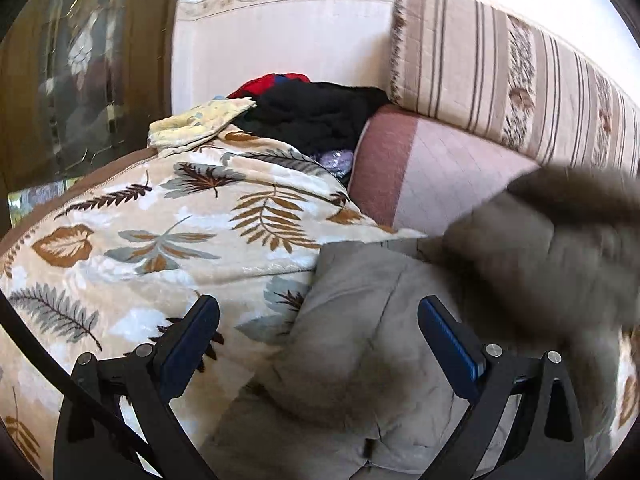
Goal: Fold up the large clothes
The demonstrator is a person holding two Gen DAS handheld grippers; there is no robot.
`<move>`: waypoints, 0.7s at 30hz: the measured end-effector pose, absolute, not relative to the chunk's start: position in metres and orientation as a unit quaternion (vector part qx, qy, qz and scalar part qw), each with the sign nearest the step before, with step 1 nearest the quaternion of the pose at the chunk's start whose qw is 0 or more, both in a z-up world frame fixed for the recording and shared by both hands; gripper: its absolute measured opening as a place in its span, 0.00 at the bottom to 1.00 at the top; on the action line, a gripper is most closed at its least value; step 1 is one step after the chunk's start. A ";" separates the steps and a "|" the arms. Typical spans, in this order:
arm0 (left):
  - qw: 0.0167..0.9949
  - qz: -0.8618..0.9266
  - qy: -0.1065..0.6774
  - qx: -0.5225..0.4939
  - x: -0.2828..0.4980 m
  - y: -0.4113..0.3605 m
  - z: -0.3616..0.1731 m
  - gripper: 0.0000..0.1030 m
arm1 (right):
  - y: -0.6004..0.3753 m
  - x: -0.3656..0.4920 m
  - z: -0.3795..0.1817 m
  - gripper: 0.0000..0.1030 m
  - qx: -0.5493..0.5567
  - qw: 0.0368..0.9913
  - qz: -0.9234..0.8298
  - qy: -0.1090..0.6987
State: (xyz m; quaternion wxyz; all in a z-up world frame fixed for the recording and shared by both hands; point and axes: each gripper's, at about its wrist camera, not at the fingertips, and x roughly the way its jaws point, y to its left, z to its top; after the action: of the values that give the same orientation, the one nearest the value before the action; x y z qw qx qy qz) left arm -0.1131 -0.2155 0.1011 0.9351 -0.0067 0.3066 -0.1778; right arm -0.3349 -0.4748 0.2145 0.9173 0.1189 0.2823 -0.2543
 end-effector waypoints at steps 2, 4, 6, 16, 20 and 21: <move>0.935 -0.185 0.304 -0.018 -0.114 -0.213 0.104 0.97 | -0.451 -0.345 0.195 0.04 0.101 0.915 -0.256 0.296; 0.933 -0.199 0.299 -0.018 -0.118 -0.216 0.107 0.97 | -0.435 -0.350 0.172 0.04 0.087 0.909 -0.258 0.317; 0.929 -0.223 0.295 -0.011 -0.124 -0.224 0.107 0.97 | -0.428 -0.352 0.132 0.04 0.090 0.895 -0.259 0.352; 0.889 -0.342 0.302 0.035 -0.153 -0.281 0.083 0.97 | -0.441 -0.352 0.044 0.00 0.133 0.864 -0.266 0.405; 0.868 -0.303 0.369 0.135 -0.149 -0.316 0.035 0.97 | -0.443 -0.359 0.052 0.00 0.138 0.868 -0.259 0.400; 0.868 -0.301 0.369 0.139 -0.149 -0.317 0.032 0.97 | -0.442 -0.361 0.057 0.01 0.140 0.871 -0.257 0.394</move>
State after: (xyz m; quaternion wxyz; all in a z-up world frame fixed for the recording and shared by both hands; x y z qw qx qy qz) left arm -0.1488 -0.3172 0.0318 0.8680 0.1392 0.3692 -0.3014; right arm -0.3610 -0.4421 0.0572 0.8711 0.1402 0.3941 -0.2572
